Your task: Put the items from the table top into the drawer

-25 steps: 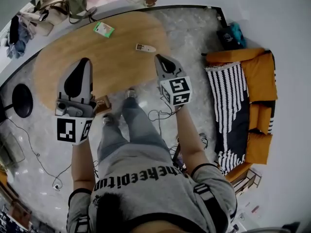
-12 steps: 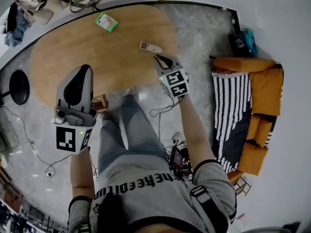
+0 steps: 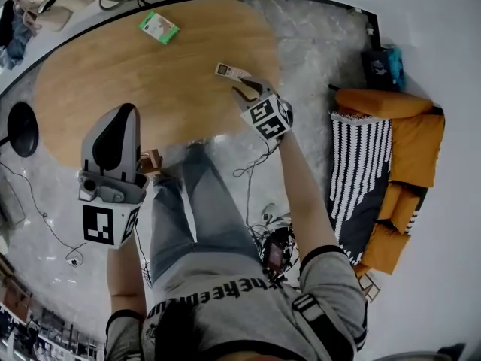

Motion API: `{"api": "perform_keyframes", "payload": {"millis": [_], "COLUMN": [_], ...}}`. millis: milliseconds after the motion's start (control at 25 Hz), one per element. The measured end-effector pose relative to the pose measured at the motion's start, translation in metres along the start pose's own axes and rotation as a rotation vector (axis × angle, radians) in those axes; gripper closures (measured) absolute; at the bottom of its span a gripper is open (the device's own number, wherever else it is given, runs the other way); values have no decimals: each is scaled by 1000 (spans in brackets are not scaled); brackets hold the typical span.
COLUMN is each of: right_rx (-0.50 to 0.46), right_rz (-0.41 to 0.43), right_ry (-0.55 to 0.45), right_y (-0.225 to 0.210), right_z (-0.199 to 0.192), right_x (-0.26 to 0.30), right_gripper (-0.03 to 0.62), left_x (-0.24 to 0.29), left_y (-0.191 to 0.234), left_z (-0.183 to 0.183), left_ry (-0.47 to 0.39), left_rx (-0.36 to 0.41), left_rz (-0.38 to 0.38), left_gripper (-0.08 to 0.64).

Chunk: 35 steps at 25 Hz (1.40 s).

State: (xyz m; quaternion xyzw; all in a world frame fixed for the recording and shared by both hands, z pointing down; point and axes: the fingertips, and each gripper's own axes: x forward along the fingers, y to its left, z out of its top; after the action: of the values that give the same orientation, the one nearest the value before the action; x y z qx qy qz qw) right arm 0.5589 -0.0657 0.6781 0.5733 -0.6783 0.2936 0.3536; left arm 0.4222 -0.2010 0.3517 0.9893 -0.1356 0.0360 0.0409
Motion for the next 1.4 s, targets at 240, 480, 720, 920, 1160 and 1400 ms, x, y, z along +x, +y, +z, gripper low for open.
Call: {"api": "perform_keyframes", "payload": {"millis": [240, 480, 720, 920, 1160, 1400], "right_rx": [-61, -122, -194, -253, -264, -212], "right_rz": [36, 70, 97, 135, 165, 156], "right_ry": [111, 187, 248, 294, 325, 299], "right_y": [-17, -25, -30, -31, -28, -27], "right_z": [-29, -48, -58, -66, -75, -75], "right_x": [32, 61, 84, 99, 107, 106], "right_gripper": [440, 406, 388, 377, 384, 394], "left_x": [19, 34, 40, 43, 42, 36], "left_y": [8, 18, 28, 35, 42, 42], "left_z": [-21, -37, -51, -60, -68, -70], "left_ry": [13, 32, 54, 69, 78, 73], "left_rx": [-10, -12, -15, -14, -18, -23], "left_rz": [12, 25, 38, 51, 63, 77], "left_gripper": [548, 548, 548, 548, 548, 548]}}
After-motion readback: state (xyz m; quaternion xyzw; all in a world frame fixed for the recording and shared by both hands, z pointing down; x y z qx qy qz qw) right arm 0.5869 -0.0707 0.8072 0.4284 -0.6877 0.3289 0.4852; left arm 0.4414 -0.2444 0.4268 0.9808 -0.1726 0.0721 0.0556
